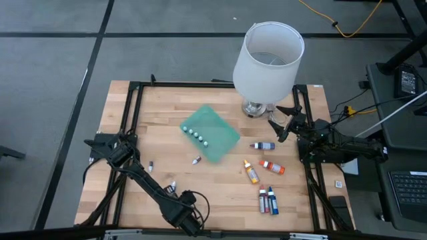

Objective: Pick & Place food coloring
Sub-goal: Put the small black food coloring bottle into the green bin

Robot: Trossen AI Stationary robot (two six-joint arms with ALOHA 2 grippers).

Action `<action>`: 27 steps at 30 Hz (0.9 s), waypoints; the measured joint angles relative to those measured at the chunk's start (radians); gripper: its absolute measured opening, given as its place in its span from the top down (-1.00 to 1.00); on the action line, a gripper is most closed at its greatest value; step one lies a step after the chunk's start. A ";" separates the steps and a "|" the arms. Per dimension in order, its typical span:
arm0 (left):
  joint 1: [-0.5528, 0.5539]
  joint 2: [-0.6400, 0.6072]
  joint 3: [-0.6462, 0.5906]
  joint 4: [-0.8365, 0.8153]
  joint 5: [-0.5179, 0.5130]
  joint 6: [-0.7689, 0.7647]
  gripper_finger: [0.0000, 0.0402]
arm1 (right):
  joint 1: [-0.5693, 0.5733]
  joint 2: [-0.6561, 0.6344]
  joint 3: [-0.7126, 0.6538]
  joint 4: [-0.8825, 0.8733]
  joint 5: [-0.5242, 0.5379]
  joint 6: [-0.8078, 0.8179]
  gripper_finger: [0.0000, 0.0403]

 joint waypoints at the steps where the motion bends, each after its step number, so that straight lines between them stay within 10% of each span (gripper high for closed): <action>1: 0.000 0.000 0.000 0.000 0.000 0.000 0.15 | 0.000 0.000 0.000 0.000 0.000 0.000 -0.97; 14: 0.036 -0.020 0.000 -0.002 -0.001 0.074 0.67 | 0.000 0.000 0.000 0.000 0.000 0.000 -0.97; 27: 0.176 -0.206 0.000 -0.130 -0.073 0.226 0.66 | 0.000 0.000 0.000 0.000 0.000 0.000 -0.97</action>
